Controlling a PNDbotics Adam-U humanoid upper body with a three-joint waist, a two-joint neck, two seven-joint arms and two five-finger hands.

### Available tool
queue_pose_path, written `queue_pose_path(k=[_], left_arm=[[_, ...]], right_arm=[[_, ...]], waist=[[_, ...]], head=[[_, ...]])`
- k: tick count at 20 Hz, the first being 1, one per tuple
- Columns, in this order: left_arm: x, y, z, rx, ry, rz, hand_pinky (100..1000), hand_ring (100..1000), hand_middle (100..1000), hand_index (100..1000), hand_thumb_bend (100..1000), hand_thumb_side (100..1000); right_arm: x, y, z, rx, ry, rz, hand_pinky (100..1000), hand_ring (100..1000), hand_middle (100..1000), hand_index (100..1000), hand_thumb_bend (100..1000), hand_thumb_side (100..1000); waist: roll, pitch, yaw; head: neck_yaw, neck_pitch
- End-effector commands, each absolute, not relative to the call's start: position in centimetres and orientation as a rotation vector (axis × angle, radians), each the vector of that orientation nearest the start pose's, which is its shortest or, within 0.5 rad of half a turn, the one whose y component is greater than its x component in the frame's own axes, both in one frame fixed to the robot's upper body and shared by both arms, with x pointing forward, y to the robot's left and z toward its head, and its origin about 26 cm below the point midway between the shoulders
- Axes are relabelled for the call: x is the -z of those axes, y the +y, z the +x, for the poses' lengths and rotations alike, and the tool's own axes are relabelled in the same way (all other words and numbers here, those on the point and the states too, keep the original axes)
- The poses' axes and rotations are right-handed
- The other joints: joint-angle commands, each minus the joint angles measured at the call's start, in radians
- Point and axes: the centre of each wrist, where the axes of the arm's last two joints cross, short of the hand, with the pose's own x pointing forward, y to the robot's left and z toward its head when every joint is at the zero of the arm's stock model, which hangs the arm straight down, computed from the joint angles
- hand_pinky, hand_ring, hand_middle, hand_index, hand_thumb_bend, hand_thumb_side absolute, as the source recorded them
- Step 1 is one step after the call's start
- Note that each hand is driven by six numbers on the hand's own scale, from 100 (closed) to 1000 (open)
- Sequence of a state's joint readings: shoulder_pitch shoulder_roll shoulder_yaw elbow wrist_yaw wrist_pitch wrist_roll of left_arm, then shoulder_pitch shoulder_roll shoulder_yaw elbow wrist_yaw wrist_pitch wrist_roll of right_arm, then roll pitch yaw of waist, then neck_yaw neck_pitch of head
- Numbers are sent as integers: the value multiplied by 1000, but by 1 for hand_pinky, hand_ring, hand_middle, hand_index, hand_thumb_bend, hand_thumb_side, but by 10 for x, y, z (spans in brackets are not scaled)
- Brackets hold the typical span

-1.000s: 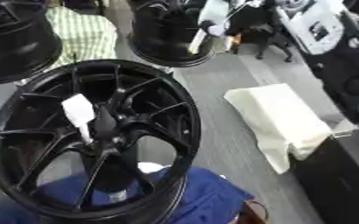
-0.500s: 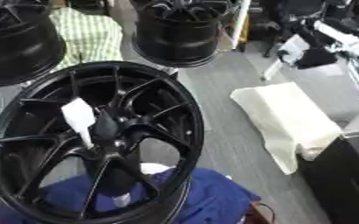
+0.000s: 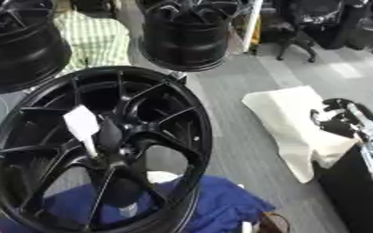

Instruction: Pull the pin out of the wheel hub.

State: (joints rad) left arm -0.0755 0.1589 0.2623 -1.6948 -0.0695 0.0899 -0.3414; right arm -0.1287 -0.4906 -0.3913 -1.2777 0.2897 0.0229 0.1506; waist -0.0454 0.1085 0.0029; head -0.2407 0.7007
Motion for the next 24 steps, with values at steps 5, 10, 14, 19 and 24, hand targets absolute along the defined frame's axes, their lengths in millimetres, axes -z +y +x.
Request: queue_pose_path(k=[5,10,14,19,24], left_arm=[[-63,337,287,294,-1649,108,454,909,619,771,159,527],[-60,336,287,306,-1640,99,455,910,619,771,160,527],[-60,336,286,306,-1640,97,455,910,619,771,160,527],[-60,335,287,307,-1640,94,456,910,619,771,161,527],[-59,336,286,307,-1639,94,456,910,619,771,161,527]], right_arm=[[-6,-433,244,-128,-1441,-645,558,567,661,810,122,287],[15,-391,223,-32,-1521,-574,546,550,639,800,103,268],[19,-374,229,22,-1548,-579,540,542,628,795,100,264],[26,-361,234,64,-1544,-625,535,536,622,792,100,263],[32,-350,236,91,-1535,-682,534,533,622,794,100,265]], waist=[[-5,-23,20],[-7,-33,30],[-5,-32,34],[-6,-30,36],[-4,-28,39]], head=[[-24,6],[-38,11],[-37,5],[-39,7],[-35,8]])
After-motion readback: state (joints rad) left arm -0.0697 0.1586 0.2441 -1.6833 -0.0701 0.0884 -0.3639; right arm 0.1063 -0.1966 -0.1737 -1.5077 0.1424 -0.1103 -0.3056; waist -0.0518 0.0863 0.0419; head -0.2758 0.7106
